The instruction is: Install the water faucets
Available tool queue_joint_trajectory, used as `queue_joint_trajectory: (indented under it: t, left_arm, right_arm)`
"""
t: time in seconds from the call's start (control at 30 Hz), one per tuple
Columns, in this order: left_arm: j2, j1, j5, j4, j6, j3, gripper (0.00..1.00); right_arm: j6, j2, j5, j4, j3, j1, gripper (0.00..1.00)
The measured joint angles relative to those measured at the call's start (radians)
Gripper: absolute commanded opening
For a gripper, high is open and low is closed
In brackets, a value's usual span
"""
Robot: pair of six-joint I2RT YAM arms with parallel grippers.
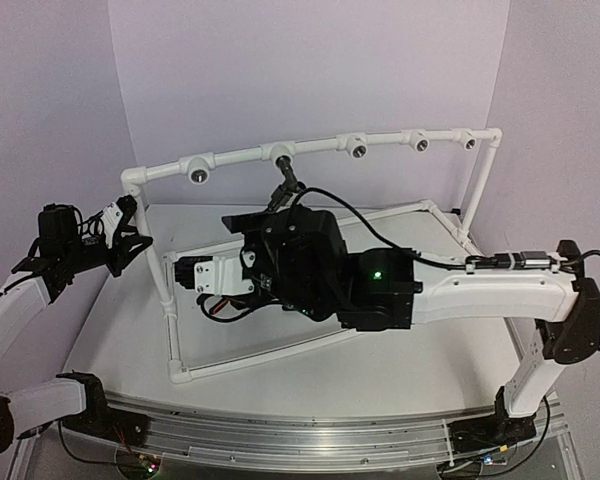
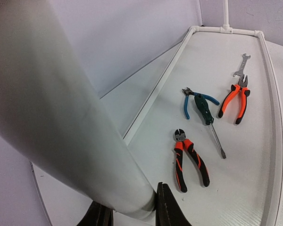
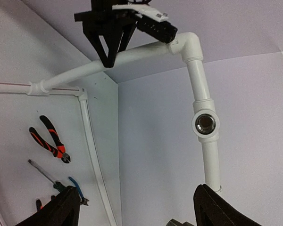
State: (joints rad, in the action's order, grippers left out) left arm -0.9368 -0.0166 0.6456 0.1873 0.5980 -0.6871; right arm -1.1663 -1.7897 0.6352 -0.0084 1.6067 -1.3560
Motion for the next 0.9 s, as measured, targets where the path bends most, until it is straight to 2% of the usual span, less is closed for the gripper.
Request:
queue_joint_trajectory:
  t: [0.1, 0.3, 0.37, 0.47, 0.53, 0.63, 0.77, 0.9]
  left_arm:
    - [0.004, 0.000, 0.000, -0.010, -0.001, 0.007, 0.00]
    - [0.013, 0.000, 0.000, -0.031, -0.002, 0.023, 0.00]
    - [0.016, 0.000, 0.001, -0.039, -0.003, 0.028, 0.00]
    - [0.021, 0.000, 0.001, -0.048, -0.004, 0.035, 0.00]
    - [0.023, 0.000, 0.002, -0.051, -0.004, 0.038, 0.00]
    - [0.028, 0.000, 0.003, -0.057, -0.004, 0.042, 0.00]
    - [0.033, 0.000, 0.005, -0.061, -0.004, 0.047, 0.00]
    - [0.035, 0.000, 0.005, -0.061, -0.004, 0.048, 0.00]
  right_arm:
    - [0.220, 0.039, -0.002, -0.128, 0.082, -0.015, 0.85]
    - [0.729, 0.035, 0.064, -0.379, 0.441, 0.023, 0.86]
    - [0.863, 0.061, 0.042, -0.427, 0.477, 0.061, 0.85]
    - [0.968, 0.104, 0.032, -0.522, 0.473, 0.118, 0.83]
    - [0.968, 0.116, 0.041, -0.567, 0.464, 0.139, 0.82]
    - [0.871, 0.123, 0.053, -0.613, 0.446, 0.136, 0.85]
    - [0.563, 0.115, 0.106, -0.649, 0.406, 0.111, 0.87]
    - [0.185, 0.074, 0.183, -0.627, 0.380, 0.097, 0.87]
